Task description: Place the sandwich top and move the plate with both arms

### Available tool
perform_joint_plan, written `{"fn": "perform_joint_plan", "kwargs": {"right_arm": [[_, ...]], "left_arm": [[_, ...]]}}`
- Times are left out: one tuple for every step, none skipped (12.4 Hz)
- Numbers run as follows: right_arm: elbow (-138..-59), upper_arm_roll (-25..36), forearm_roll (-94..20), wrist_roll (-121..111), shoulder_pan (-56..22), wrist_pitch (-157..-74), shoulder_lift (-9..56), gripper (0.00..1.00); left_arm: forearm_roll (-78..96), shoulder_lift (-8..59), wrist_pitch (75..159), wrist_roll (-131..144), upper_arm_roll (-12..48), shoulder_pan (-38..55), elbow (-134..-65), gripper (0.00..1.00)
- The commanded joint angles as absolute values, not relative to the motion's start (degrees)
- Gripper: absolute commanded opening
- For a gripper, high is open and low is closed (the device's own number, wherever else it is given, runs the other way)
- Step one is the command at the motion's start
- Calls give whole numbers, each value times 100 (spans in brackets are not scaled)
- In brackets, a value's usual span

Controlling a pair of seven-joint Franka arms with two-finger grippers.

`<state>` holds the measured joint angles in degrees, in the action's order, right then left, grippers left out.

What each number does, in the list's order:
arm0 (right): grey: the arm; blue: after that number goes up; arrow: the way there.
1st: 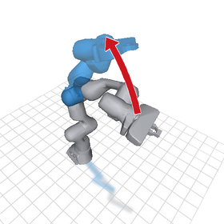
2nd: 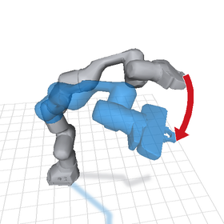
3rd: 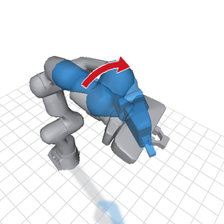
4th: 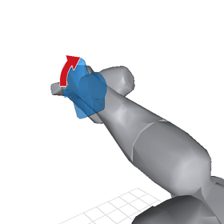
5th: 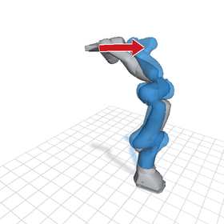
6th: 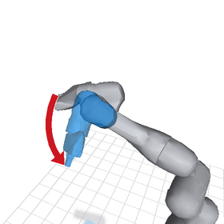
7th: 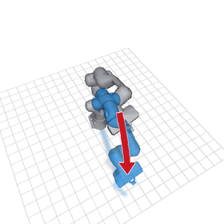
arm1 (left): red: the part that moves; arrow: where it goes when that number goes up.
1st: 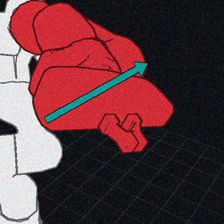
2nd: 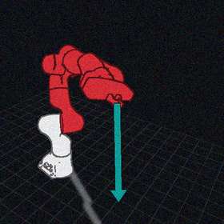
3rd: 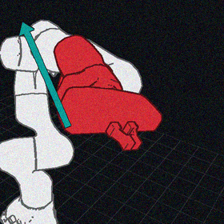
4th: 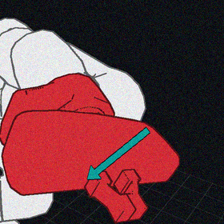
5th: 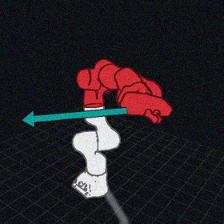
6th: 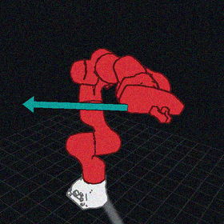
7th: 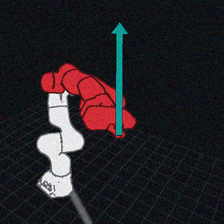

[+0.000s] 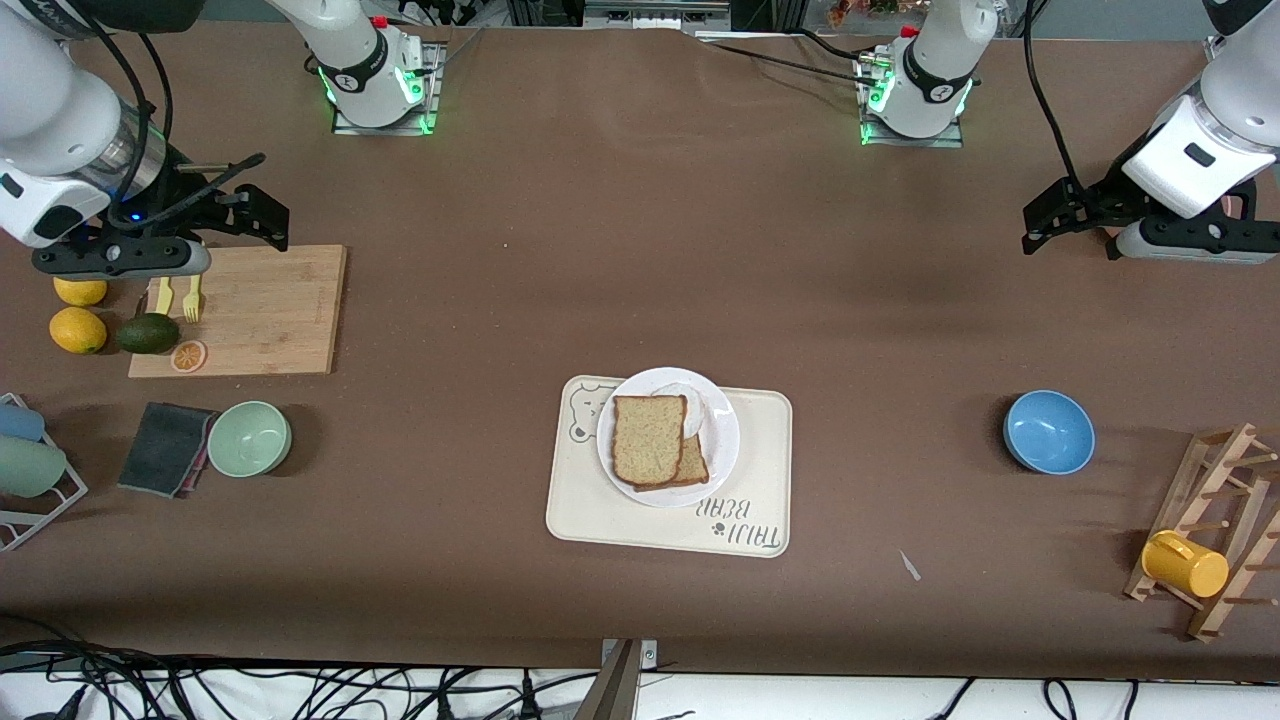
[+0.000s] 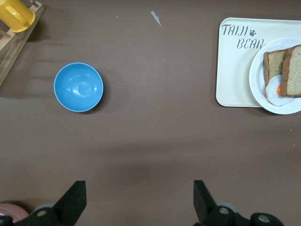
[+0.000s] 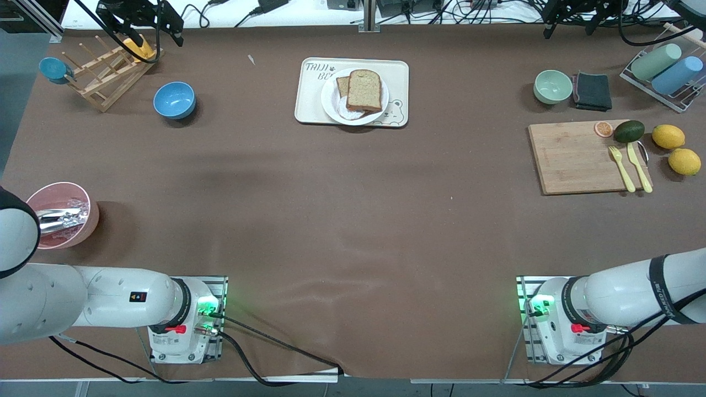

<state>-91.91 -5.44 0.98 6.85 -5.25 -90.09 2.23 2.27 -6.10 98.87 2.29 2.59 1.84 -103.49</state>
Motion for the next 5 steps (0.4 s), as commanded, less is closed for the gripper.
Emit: {"fn": "perform_joint_plan", "kwargs": {"right_arm": [[-9123,-431,26,694,-536,-8868,158,100],[-9114,-439,35,660,-545,-8868,158,100],[-9106,-439,35,624,-545,-8859,158,100],[-9079,-439,35,607,-545,-8859,167,100],[-9079,-448,35,598,-545,-8859,167,100]], "left_arm": [[123,-519,9817,237,255,193,-10178,100],[123,-519,9817,237,255,193,-10178,100],[123,-519,9817,237,255,193,-10178,100],[123,-519,9817,237,255,193,-10178,100],[123,-527,9817,237,255,193,-10178,100]]}}
